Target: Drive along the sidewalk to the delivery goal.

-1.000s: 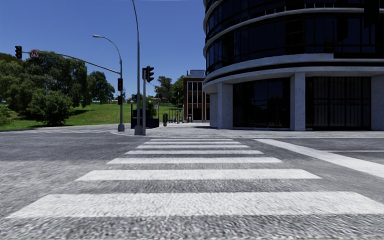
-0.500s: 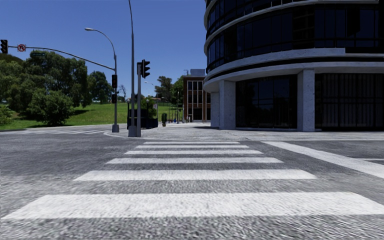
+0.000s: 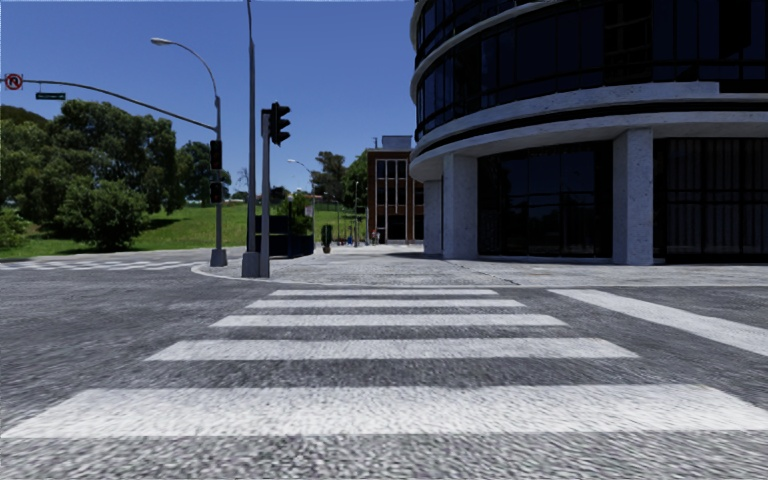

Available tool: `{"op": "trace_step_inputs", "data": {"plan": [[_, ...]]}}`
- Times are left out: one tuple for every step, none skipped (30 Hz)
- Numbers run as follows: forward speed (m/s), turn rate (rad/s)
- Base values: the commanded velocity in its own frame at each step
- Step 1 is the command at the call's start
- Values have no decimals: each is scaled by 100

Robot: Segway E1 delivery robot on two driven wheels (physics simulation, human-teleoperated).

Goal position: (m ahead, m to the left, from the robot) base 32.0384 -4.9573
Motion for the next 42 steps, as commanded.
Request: {"op": "trace_step_inputs", "data": {"plan": [[200, 0], [200, 0], [200, 0], [200, 0], [200, 0], [200, 0], [200, 0], [200, 0], [200, 0], [200, 0], [200, 0], [200, 0], [200, 0], [200, 0], [200, 0], [200, 0], [200, 0], [200, 0], [200, 0], [200, 0], [200, 0], [200, 0], [200, 0], [200, 0], [200, 0], [200, 0], [200, 0], [200, 0], [200, 0], [200, 0], [200, 0], [200, 0], [200, 0], [200, 0], [200, 0], [200, 0], [200, 0], [200, 0], [200, 0], [200, 0], [200, 0], [200, 0]]}}
